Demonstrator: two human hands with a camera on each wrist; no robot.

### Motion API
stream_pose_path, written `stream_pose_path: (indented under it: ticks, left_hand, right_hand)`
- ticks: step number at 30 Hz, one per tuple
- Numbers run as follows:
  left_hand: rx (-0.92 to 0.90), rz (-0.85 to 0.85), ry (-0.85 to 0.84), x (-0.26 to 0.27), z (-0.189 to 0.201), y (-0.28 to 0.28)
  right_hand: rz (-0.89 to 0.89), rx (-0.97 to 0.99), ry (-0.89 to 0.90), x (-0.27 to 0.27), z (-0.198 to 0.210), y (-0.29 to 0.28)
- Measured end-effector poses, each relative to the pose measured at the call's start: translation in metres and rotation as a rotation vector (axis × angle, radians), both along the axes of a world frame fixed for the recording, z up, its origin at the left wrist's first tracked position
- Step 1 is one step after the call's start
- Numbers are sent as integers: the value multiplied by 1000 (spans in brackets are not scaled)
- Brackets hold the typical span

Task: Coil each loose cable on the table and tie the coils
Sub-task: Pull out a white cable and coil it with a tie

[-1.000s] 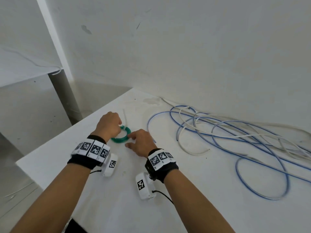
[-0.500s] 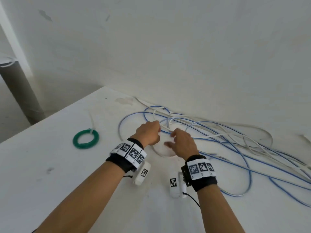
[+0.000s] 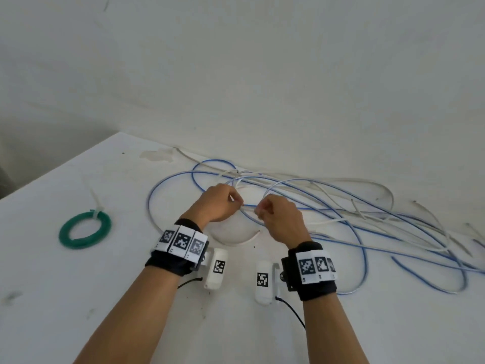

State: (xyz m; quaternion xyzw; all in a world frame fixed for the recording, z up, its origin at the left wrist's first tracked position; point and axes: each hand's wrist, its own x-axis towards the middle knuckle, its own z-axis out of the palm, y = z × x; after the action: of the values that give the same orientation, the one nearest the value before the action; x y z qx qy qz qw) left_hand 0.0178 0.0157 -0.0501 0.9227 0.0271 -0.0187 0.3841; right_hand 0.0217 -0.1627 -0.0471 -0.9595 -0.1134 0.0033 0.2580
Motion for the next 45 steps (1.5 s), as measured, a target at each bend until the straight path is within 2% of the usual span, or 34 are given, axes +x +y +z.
stream_pose_path:
  ticks: [2,4,8,10,13,15,18,22,24,27,30,35,36,38,40,42,45]
  left_hand:
    - [-30,-18,-22,-4,3,6]
    - [-7,-37,-88,-6,7,11]
    - [-28,4,-389,-7,25,21]
    - [-122,36,-507,-9,37,26]
    - [-303,166,-612,-14,51,35]
    - [-443,240,-578,-18,55,43]
    - [-623,221,-444,-25,61,51]
    - [-802,225,-425,-30,69,46]
    - [-898,230,-400,-31,71,44]
    - [-974,219,-375,-31,73,40]
    - [-996,198,-371,-31,73,33]
    - [-946,177,-307,-30,71,24]
    - [-880,207,-345,-28,69,22]
    - [-552,287,-540,-27,69,17]
    - [-367,229,-689,-33,76,1]
    - [-344,51,-608,-42,82,-20]
    - [-133,-99,-315,-46,72,-41]
  right_hand:
    - [-8,299,-19,0,2,-6]
    - [24,510,-45,-3,8,-10]
    - [92,811,-124,-11,30,-16]
    - [109,812,-160,-12,40,-21]
    - [102,689,-162,-10,44,-33]
    - [69,684,-172,-8,43,-43]
    - [77,773,-169,-10,49,-46]
    - [132,877,-160,-12,47,-31]
    - [98,939,-179,-13,40,-24]
    - [-38,1016,-205,-14,36,-24]
    - [3,1009,-131,-14,38,-27]
    - [55,1157,-45,-20,47,-27]
    - [40,1152,-28,-18,47,-28]
    - [4,1068,-13,-13,47,-31]
    - [-12,940,-48,-9,45,-31]
    - [14,883,-51,-12,43,-27]
    - [88,1002,158,-22,39,-19]
